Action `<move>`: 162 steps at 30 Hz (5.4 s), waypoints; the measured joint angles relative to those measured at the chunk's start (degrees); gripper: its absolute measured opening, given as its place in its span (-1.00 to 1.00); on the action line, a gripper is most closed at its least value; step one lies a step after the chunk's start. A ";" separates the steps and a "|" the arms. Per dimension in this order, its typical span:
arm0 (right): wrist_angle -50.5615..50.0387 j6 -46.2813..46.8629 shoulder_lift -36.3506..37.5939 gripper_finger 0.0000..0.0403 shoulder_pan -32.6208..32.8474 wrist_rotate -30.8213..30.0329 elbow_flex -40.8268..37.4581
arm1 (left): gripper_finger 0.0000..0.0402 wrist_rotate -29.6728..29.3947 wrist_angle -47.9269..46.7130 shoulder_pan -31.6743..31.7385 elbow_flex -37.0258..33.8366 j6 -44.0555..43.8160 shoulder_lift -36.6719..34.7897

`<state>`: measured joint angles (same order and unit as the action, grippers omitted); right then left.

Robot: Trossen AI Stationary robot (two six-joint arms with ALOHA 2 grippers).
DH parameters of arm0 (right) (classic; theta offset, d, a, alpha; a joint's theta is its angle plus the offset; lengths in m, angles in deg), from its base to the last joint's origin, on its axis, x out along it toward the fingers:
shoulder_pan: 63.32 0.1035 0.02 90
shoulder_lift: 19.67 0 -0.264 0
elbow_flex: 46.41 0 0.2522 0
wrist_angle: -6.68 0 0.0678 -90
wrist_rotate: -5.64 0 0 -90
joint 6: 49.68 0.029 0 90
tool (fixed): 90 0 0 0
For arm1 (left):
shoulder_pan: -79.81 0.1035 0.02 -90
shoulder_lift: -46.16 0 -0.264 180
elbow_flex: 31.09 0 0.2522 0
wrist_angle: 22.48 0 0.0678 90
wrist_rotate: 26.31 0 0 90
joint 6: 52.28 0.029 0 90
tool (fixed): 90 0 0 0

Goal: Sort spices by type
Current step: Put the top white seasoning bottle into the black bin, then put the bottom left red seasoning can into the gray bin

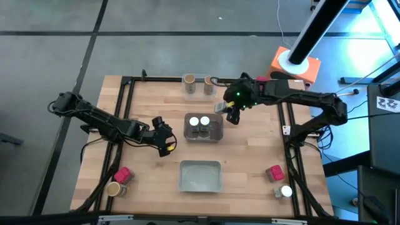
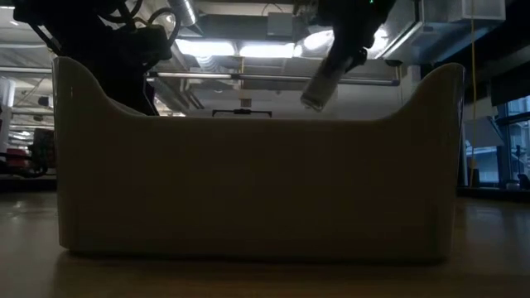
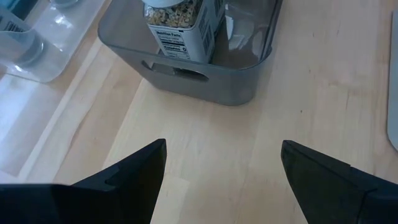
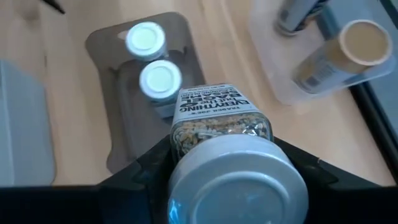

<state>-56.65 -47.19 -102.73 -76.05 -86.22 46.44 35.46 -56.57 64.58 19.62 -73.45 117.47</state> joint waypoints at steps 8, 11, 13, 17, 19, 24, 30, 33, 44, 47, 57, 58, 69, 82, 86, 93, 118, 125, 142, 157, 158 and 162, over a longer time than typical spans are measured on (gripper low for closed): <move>0.77 0.10 -3.38 0.05 4.98 -0.03 0.00 | 0.50 0.00 0.01 0.00 0.00 0.09 0.00; 1.69 0.11 -5.69 0.07 6.08 0.01 0.00 | 0.50 0.00 0.00 0.00 0.00 -0.07 0.00; 1.67 0.11 -7.37 0.06 6.21 0.07 0.00 | 0.50 0.00 0.00 0.00 0.00 -0.08 0.00; 1.34 0.12 -10.42 0.04 5.97 -0.05 -0.03 | 0.50 0.00 0.01 0.00 0.00 -0.09 0.00; 1.44 0.14 -11.84 0.05 5.95 -0.05 -0.03 | 0.50 0.00 0.02 0.00 0.00 -0.12 0.00; 1.62 0.14 -14.76 0.05 5.97 -0.04 -0.03 | 0.50 0.00 0.00 0.00 0.00 -0.67 0.00; 2.07 0.12 -17.43 0.06 5.97 -0.64 -0.03 | 0.50 0.00 0.01 0.00 0.00 -0.70 0.00; 2.33 0.14 -18.58 0.07 5.97 -0.59 -0.03 | 0.50 0.00 0.02 0.00 0.00 -0.78 0.00; 3.05 -1.23 -22.11 0.13 5.97 -0.29 -0.07 | 0.50 0.00 0.26 0.00 0.02 -0.90 0.00; 3.44 -1.41 -22.11 0.17 5.97 -0.72 -0.07 | 0.50 0.00 0.28 0.00 0.02 -0.90 0.00; 3.46 -1.59 -21.55 0.26 6.04 -1.35 -0.07 | 0.50 0.01 0.31 0.00 0.02 -0.67 0.00; 3.49 -2.24 -21.25 0.27 6.17 -2.03 -0.06 | 0.50 0.00 0.31 0.00 0.02 -0.72 0.00; 2.90 -4.35 -18.67 0.59 10.81 -5.82 0.08 | 0.50 0.00 0.81 0.00 0.04 -0.42 0.00; 2.54 -4.29 -8.86 0.80 13.12 -7.21 0.08 | 0.50 0.03 4.54 0.00 0.04 2.65 0.00; 0.12 -3.98 -6.69 0.80 14.31 -1.50 -0.11 | 0.50 0.02 8.41 0.00 0.04 5.55 0.00; -1.17 -1.49 -2.80 0.80 16.62 -5.62 -3.11 | 0.50 -1.80 13.92 0.32 0.36 8.37 0.00; 3.07 6.33 3.42 0.80 18.34 -19.00 -19.95 | 0.50 23.85 -49.68 -8.47 29.94 -30.66 -0.02; 3.51 6.29 5.83 0.80 18.34 -20.22 -20.00 | 0.50 27.87 -56.87 -15.35 29.92 -47.66 -0.02; 2.98 6.35 6.14 0.80 18.34 -19.57 -20.00 | 0.50 31.61 -50.97 -34.89 21.58 -77.31 2.91; 4.53 6.33 6.10 0.80 18.34 -16.97 -20.00 | 0.50 32.00 -42.92 -40.74 15.11 -83.89 3.19; 4.51 6.31 6.10 0.80 18.34 -16.98 -20.00 | 0.50 32.09 -42.38 -40.85 14.45 -83.93 3.21; 4.49 6.24 6.10 0.80 18.34 -16.97 -20.00 | 0.50 32.20 -38.10 -41.07 11.42 -83.56 3.23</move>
<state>-52.16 -40.96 -96.64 -57.71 -103.19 26.44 67.66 -94.67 23.51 31.04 -157.01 120.70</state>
